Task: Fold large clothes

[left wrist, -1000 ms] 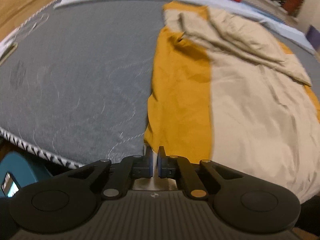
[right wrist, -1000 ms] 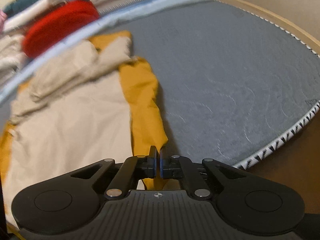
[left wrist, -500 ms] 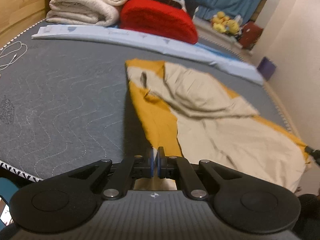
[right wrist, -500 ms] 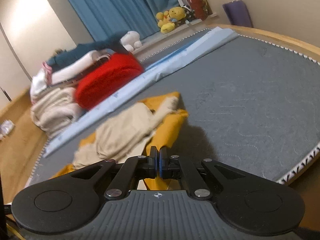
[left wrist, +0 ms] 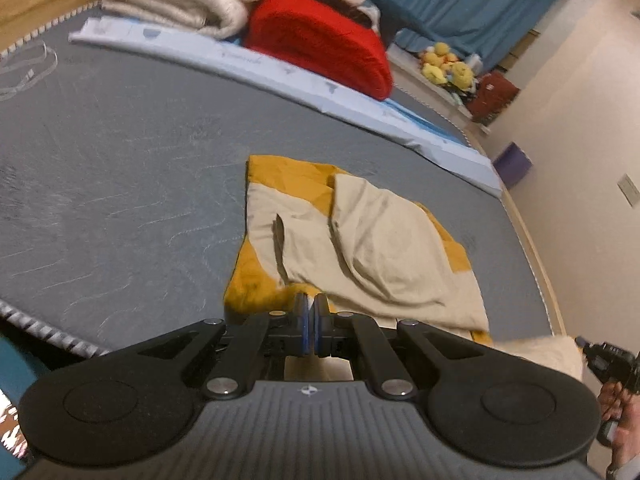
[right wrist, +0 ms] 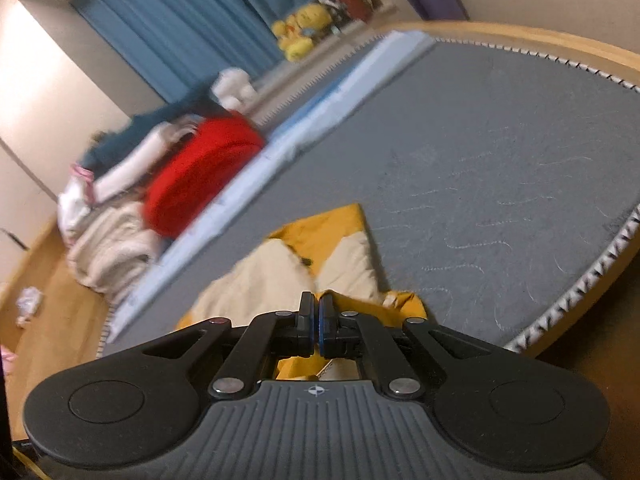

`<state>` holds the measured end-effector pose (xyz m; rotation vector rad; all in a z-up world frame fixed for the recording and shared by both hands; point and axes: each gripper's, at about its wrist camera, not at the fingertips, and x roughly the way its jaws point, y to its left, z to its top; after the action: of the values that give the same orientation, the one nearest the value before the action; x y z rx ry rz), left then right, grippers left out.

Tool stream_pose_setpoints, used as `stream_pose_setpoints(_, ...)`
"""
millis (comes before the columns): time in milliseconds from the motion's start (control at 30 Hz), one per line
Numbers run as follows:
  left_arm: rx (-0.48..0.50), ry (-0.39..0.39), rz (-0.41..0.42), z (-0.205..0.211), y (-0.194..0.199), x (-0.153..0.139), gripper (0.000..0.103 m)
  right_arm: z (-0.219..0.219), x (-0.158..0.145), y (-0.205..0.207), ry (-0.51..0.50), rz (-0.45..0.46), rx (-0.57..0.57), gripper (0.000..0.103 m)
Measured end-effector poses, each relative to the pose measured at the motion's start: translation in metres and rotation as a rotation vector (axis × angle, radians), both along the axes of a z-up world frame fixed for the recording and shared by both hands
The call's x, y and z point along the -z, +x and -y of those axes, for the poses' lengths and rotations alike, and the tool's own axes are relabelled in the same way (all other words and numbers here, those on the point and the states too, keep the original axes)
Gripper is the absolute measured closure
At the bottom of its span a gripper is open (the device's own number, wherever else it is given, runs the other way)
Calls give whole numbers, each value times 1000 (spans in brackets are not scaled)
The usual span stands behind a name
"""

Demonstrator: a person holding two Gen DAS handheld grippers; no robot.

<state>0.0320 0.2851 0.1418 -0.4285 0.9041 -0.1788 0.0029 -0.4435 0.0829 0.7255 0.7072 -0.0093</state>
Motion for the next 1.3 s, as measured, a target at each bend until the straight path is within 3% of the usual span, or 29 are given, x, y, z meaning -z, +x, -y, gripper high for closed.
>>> stream_pose_setpoints(133, -74, -31, -87, -16, 89, 52, 101, 1, 39, 85, 54, -89, 5, 101)
stream_pose_setpoints(233, -157, -98, -193, -31, 145, 95, 89, 10, 69, 138, 73, -160, 70, 94)
stream_pose_setpoints(333, -226, -121, -213, -47, 162, 118, 67, 17, 89, 159, 8, -185, 142, 94)
stream_pose_setpoints(433, -262, -118, -259, -57, 155, 128, 64, 14, 107, 155, -61, -206, 105, 93)
stream_pose_setpoints(467, -229, -82, -236, -55, 152, 123, 63, 14, 108, 153, -73, -240, 89, 92)
stream_pose_setpoints(567, -82, 58, -217, -39, 149, 120, 48, 7, 100, 153, -142, -203, 18, 92)
stream_pose_setpoints(667, 27, 189, -223, -24, 146, 125, 47, -12, 105, 157, -239, -242, -117, 83)
stream_pose_setpoints(767, 105, 284, -210, -6, 144, 128, 36, -34, 111, 157, -338, -269, -216, 82)
stream_pose_setpoints(833, 142, 332, -188, 7, 143, 128, 35, -49, 115, 158, -395, -275, -259, 82)
stream_pose_setpoints(933, 176, 382, -145, 24, 144, 130, 30, -63, 120, 159, -455, -265, -295, 82)
stream_pose_setpoints(1000, 196, 438, -112, 42, 146, 137, 21, -67, 121, 163, -483, -260, -308, 76)
stream_pose_setpoints(1200, 318, 659, -94, 81, 155, 165, 21, -72, 131, 175, -546, -238, -294, 68)
stream_pose_setpoints(1300, 331, 696, -11, 90, 163, 162, 21, -69, 137, 184, -535, -220, -276, 68)
